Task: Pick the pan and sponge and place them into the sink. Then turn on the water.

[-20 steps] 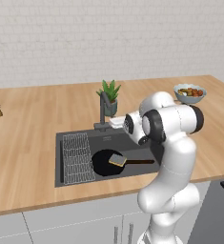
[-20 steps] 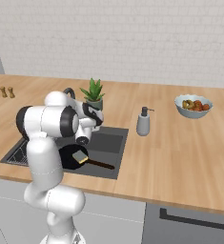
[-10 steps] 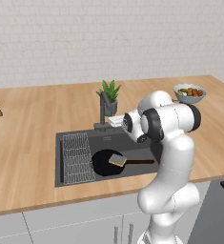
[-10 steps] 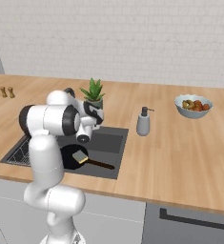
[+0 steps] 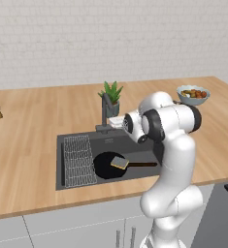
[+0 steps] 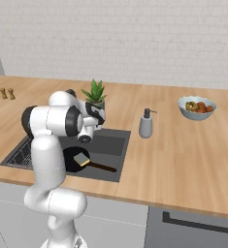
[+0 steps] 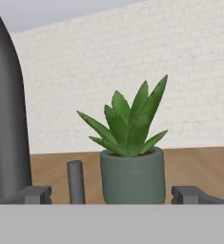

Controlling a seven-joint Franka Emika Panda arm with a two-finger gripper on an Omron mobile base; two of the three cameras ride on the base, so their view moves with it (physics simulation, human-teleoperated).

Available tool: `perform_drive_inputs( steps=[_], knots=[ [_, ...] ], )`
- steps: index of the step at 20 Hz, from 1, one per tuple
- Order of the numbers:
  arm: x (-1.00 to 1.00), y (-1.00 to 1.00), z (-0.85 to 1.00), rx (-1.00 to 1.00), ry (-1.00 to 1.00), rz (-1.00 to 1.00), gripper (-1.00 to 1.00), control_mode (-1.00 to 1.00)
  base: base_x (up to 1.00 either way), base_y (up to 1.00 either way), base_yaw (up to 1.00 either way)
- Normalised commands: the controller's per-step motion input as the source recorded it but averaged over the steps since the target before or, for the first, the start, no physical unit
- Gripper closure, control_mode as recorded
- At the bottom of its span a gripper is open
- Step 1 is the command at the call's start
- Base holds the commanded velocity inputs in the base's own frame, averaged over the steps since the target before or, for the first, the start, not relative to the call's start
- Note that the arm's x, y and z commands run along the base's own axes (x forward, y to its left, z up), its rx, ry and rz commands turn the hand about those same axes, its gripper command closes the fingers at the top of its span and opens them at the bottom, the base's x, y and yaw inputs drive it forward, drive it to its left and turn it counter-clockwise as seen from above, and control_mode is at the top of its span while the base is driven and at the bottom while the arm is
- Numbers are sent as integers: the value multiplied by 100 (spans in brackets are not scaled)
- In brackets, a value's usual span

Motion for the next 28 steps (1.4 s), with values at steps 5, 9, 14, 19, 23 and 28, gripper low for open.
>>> perform_drive_inputs(
  steps=[5, 9, 14, 19, 23, 28],
  knots=[
    [16, 0, 0, 0, 0, 0, -100, -100, 0, 0, 0],
    [8, 0, 0, 0, 0, 0, -100, -100, 0, 0, 0],
    [12, 0, 0, 0, 0, 0, -100, -100, 0, 0, 0],
    [7, 0, 0, 0, 0, 0, -100, -100, 0, 0, 0],
    [1, 0, 0, 0, 0, 0, -100, -100, 0, 0, 0],
    [0, 1, 0, 0, 0, 0, -100, -100, 0, 0, 0]
  ],
)
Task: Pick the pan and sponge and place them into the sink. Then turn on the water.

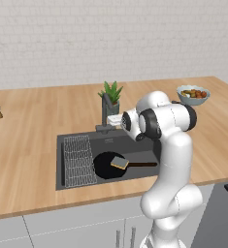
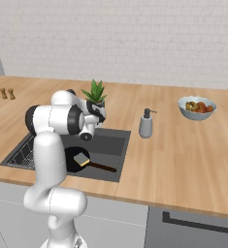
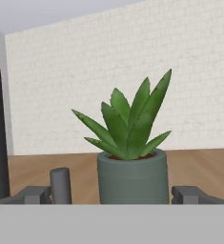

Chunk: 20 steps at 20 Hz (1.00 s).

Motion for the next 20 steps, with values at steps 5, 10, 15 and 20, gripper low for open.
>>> perform_drive_inputs(
  steps=[5, 10, 15, 20],
  knots=[
    [0, 4, 0, 0, 0, 0, -100, -100, 0, 0, 0],
    [2, 8, 0, 0, 0, 0, -100, -100, 0, 0, 0],
    [10, 4, 0, 0, 0, 0, -100, -100, 0, 0, 0],
    [11, 3, 0, 0, 0, 0, -100, -100, 0, 0, 0]
  ],
)
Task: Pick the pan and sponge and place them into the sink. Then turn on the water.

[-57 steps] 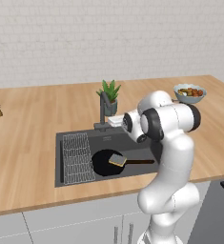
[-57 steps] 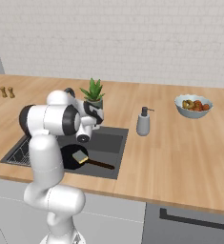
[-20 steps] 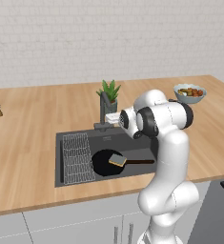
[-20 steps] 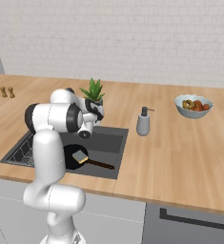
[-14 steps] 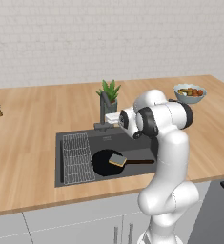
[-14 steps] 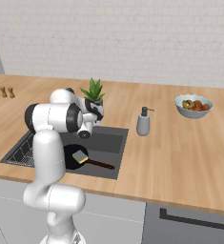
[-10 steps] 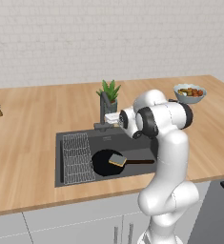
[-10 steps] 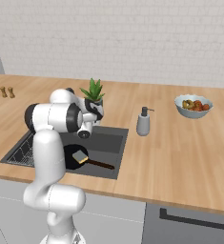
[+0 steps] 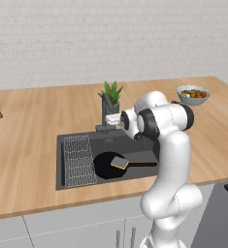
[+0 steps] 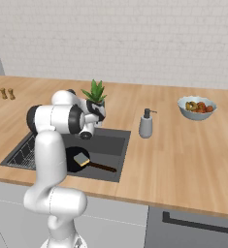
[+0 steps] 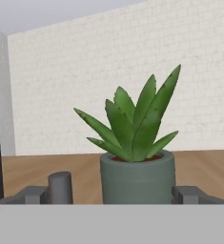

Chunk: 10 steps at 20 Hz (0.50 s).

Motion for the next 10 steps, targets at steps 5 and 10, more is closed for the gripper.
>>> perform_drive_inputs(
  steps=[5, 10],
  knots=[
    [2, 0, 0, 0, 0, 0, -100, -100, 0, 0, 0],
    [0, -3, 0, 0, 0, 0, -100, -100, 0, 0, 0]
  ],
)
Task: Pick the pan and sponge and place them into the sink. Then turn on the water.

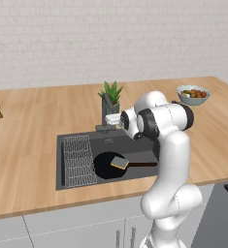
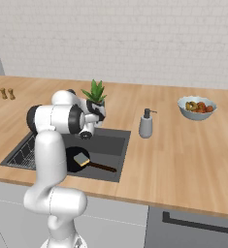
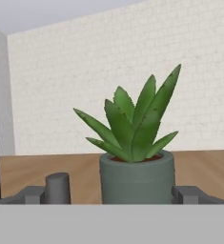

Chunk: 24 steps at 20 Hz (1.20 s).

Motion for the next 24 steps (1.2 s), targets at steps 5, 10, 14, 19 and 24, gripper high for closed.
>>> perform_drive_inputs(
  steps=[5, 10, 14, 19, 24],
  knots=[
    [0, -30, 0, 0, 0, 0, -100, -100, 0, 0, 0],
    [0, -43, 0, 0, 0, -2, -100, -100, 0, 0, 0],
    [-2, -62, 0, 0, 0, -4, -100, -100, 0, 0, 0],
    [-9, -76, 0, 1, 0, -2, -100, -100, 0, 0, 0],
    [-11, -72, 0, 1, 0, -1, -100, -100, 0, 0, 0]
  ],
)
